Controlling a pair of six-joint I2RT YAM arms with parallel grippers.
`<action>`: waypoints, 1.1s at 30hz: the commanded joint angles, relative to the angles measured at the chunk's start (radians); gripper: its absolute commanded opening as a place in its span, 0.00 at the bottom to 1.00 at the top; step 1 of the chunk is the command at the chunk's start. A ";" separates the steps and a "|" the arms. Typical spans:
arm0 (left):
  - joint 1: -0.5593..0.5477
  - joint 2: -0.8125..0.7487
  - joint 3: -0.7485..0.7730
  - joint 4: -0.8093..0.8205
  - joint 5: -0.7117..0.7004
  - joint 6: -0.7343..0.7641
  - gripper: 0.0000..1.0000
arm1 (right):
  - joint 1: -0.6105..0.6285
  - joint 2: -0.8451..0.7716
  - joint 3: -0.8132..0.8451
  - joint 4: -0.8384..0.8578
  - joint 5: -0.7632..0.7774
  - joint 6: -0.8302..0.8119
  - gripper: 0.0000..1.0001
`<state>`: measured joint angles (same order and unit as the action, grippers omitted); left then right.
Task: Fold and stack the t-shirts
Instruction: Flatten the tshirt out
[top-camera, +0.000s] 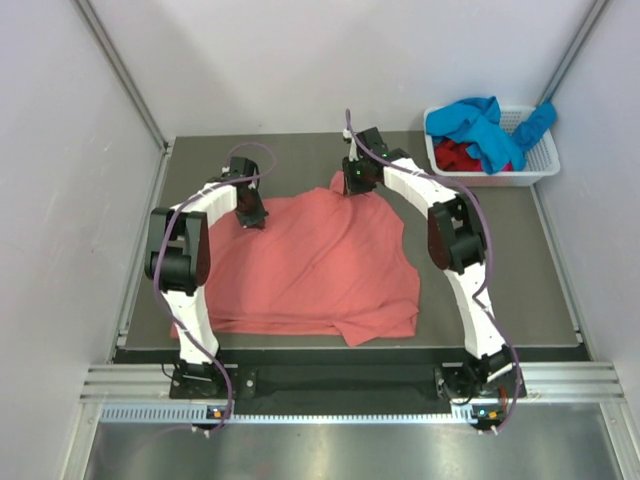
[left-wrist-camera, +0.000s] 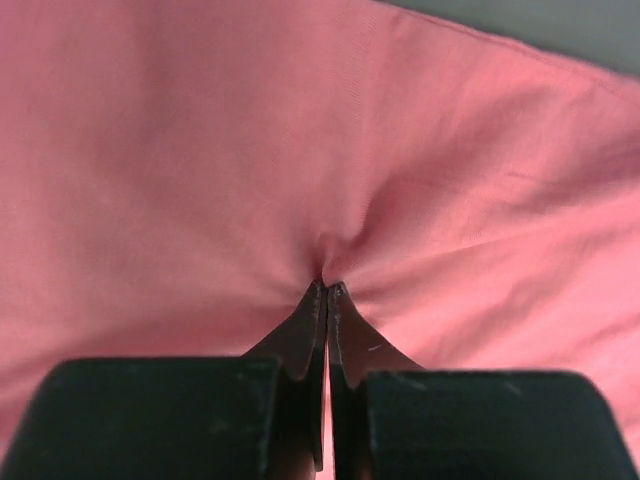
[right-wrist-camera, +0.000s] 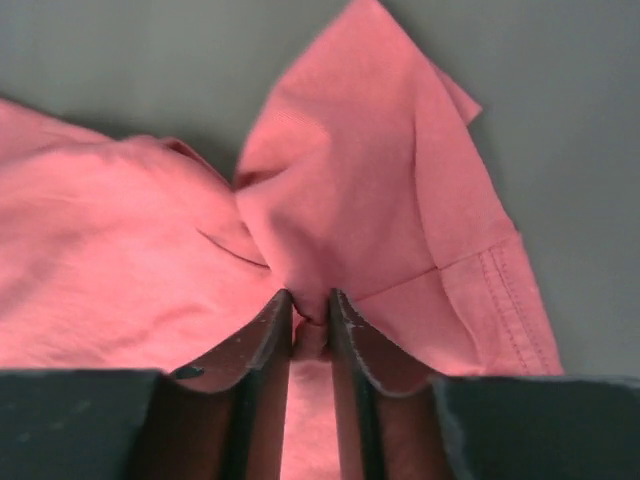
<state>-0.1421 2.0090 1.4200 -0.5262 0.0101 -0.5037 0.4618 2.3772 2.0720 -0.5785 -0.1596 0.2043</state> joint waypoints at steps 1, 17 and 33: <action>-0.022 -0.090 -0.085 -0.081 0.034 -0.024 0.00 | 0.008 -0.044 -0.055 0.031 0.025 -0.026 0.20; -0.044 -0.444 -0.329 -0.212 0.097 -0.072 0.16 | 0.061 -0.785 -1.051 0.054 -0.090 0.049 0.03; 0.007 -0.316 -0.024 -0.212 0.036 0.030 0.61 | -0.071 -0.678 -0.827 0.005 -0.033 0.115 0.63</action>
<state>-0.1493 1.6726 1.3712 -0.7345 0.0399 -0.5022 0.4332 1.6398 1.1454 -0.5686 -0.2073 0.2996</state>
